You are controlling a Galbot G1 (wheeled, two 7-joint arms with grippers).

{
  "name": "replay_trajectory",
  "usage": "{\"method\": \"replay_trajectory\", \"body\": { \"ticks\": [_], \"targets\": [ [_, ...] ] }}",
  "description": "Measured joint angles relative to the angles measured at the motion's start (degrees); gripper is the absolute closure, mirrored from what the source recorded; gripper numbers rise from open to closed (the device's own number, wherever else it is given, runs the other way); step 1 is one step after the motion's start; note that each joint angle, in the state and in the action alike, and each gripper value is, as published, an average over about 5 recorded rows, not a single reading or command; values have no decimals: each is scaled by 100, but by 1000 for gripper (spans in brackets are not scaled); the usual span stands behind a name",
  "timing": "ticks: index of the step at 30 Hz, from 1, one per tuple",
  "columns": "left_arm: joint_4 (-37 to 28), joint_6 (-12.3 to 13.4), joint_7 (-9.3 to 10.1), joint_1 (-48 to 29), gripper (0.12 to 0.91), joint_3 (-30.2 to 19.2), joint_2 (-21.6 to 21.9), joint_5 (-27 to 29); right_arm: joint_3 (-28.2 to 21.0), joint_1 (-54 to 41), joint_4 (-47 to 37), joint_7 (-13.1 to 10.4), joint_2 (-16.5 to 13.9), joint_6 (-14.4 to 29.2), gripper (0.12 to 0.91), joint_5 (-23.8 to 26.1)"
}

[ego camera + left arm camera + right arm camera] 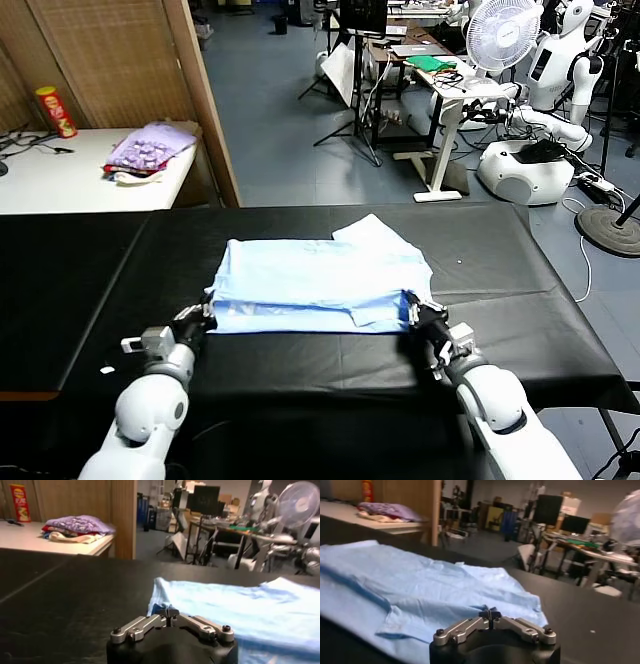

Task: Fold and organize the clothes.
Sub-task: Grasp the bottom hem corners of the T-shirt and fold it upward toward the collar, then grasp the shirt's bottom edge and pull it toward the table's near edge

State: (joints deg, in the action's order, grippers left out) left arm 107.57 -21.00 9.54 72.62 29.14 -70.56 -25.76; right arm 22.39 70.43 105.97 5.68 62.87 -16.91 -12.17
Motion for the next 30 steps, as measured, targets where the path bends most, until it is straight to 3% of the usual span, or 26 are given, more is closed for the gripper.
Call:
{"method": "replay_trajectory", "body": {
  "ticks": [4, 7, 10, 14, 17, 21, 24, 26, 30],
  "targets": [
    [112, -47, -7, 127, 438, 26, 62, -6, 246, 452, 374, -119, -18, -105, 291, -112],
    [205, -106, -31, 249, 298, 59, 101, -75, 410, 715, 467, -188, 10, -183, 237, -242],
    [254, -189, -56, 365, 242, 113, 109, -296, 530, 856, 483, -247, 63, -252, 253, -377],
    [231, -281, -98, 472, 244, 184, 109, -598, 601, 910, 445, -270, 146, -276, 383, -522],
    [179, -305, -127, 520, 339, 217, 112, -728, 597, 915, 367, -261, 214, -293, 537, -586],
    [156, -338, -154, 568, 554, 230, 121, -876, 586, 924, 294, -264, 266, -361, 771, -684],
    [170, -353, -152, 606, 722, 230, 117, -924, 589, 943, 300, -314, 286, -437, 886, -789],
    [197, -360, -139, 642, 835, 229, 115, -912, 605, 983, 350, -377, 289, -511, 902, -863],
    [346, -395, -73, 763, 897, 261, 148, -750, 668, 1135, 564, -526, 255, -710, 902, -921]
  ]
}}
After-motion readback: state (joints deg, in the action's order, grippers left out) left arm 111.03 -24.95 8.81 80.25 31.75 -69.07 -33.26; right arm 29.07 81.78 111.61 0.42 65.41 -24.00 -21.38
